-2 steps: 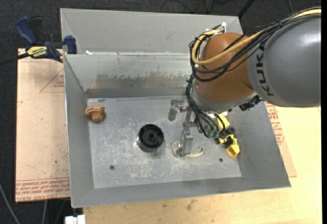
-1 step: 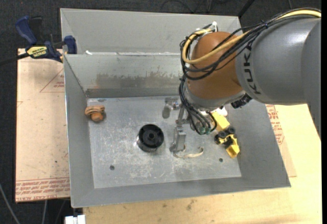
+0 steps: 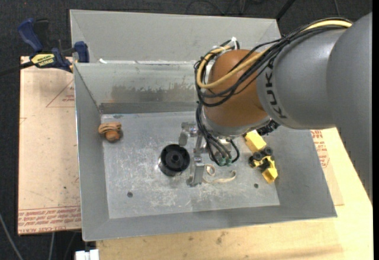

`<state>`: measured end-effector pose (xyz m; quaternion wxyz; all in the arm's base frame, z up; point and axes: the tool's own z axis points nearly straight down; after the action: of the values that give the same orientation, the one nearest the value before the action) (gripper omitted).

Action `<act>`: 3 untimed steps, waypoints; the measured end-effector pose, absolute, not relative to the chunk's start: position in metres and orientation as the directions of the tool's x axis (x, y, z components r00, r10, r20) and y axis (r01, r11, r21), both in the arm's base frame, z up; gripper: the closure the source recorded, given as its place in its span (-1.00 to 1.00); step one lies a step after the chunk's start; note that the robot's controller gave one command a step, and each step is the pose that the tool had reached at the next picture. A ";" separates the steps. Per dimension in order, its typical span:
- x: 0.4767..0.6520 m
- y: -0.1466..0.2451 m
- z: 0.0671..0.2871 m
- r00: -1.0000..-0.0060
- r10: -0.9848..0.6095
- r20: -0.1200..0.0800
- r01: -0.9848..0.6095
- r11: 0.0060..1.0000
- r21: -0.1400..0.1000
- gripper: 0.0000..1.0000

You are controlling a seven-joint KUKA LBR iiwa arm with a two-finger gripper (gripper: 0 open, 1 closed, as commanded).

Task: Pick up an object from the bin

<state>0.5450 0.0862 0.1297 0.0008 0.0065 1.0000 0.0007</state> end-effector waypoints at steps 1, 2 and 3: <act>0.532 0.081 0.098 -0.999 0.041 -0.002 0.041 0.999 0.003 -1.00; 0.542 0.122 0.079 -0.999 0.034 -0.019 0.034 0.999 0.005 1.00; 0.542 0.122 0.079 -0.999 0.034 -0.019 0.034 0.999 0.005 1.00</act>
Offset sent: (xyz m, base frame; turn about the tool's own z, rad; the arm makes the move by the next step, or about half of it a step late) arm -0.0087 0.0345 -0.0573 0.0198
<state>0.5423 0.1216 0.0785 0.0097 0.0171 0.9998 0.0024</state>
